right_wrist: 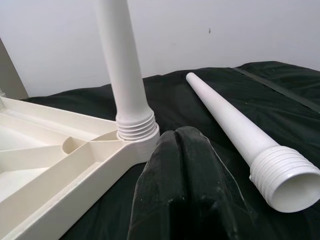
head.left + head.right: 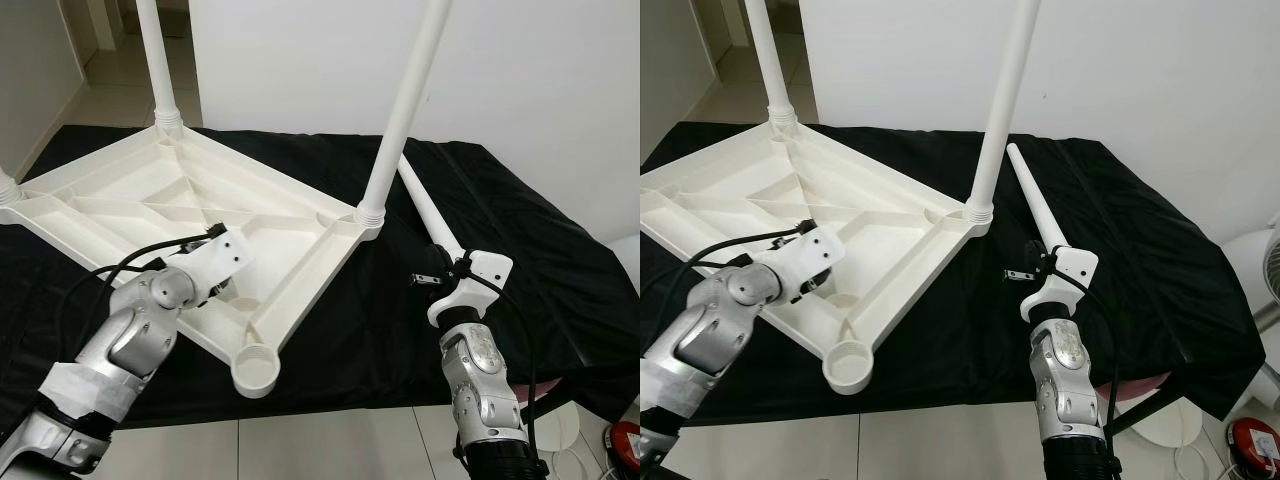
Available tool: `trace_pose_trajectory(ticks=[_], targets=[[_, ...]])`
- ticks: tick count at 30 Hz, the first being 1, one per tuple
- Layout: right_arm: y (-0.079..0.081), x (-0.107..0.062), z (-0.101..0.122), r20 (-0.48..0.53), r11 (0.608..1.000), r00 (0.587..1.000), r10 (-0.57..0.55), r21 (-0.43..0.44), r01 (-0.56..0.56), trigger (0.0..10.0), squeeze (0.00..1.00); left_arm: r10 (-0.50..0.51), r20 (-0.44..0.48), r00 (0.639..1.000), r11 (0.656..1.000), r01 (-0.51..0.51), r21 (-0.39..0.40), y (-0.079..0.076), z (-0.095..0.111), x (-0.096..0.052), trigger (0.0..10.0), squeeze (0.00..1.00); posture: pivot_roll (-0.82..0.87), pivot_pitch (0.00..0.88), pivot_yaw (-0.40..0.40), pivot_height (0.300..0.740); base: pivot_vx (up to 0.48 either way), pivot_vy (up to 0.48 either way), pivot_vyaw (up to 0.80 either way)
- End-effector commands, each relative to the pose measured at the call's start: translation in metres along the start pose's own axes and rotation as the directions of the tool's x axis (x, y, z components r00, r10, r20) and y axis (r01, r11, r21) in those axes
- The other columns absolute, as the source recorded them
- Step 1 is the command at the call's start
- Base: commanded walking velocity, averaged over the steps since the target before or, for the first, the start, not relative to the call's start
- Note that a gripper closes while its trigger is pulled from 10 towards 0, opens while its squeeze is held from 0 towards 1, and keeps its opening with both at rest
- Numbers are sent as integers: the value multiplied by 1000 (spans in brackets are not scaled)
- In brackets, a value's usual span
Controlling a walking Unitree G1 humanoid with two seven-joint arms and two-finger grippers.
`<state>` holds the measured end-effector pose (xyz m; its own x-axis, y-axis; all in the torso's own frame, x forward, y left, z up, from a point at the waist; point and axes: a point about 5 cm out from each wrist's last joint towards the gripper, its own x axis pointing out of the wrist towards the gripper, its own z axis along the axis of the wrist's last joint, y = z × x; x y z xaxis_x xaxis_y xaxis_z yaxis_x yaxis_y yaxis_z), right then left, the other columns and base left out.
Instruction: Building children table
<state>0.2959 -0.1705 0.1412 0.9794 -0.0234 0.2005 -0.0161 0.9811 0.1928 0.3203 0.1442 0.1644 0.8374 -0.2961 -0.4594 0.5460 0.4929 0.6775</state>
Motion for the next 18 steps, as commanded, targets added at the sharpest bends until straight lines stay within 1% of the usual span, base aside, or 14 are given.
trace_pose_trajectory(ticks=[1,5,7,10,11,12,13,14,16,18], targets=[[-6,-2,1,4,1000,1000,-18,-7,18,10000,0,-61,44,997,998,60,25,-10,11,6,10000,0,-32,0,-89,740,0,0,0],[-7,-3,1,2,1000,1000,-22,-9,22,10000,0,-57,58,997,998,56,17,-9,16,8,10000,0,-44,0,-92,740,0,0,0],[-7,-7,1,-3,1000,1000,-24,-13,24,10000,0,-61,72,995,998,61,13,-13,21,12,10000,0,-60,0,-91,740,0,0,0],[-8,-9,1,-5,1000,1000,-28,-13,27,10000,0,-65,81,995,998,64,9,-16,24,14,10000,0,-62,0,-89,740,0,0,0],[-10,-9,1,-9,999,999,-39,-15,39,10000,0,-67,86,994,998,67,3,-19,29,18,10000,0,-62,0,-94,740,0,0,0],[-10,-9,1,-9,999,999,-39,-15,39,10000,0,-67,86,994,998,67,3,-19,29,18,10000,0,-62,0,-94,740,0,0,0],[-12,-10,0,-13,999,999,-50,-15,50,10000,0,-70,98,993,997,71,-5,-24,36,23,10000,0,-68,0,-96,740,0,0,0],[-12,-10,0,-13,999,999,-50,-15,50,10000,0,-70,98,993,997,71,-5,-24,36,23,10000,0,-68,0,-96,740,0,0,0],[-12,-12,0,-15,998,998,-61,-14,60,10000,0,-77,120,990,997,80,-14,-30,47,26,10000,0,-72,0,-98,740,0,0,0],[-12,-13,0,-17,998,998,-61,-14,61,10000,0,-76,142,987,996,83,-39,-34,56,29,10000,0,-74,0,-96,740,0,0,0]])
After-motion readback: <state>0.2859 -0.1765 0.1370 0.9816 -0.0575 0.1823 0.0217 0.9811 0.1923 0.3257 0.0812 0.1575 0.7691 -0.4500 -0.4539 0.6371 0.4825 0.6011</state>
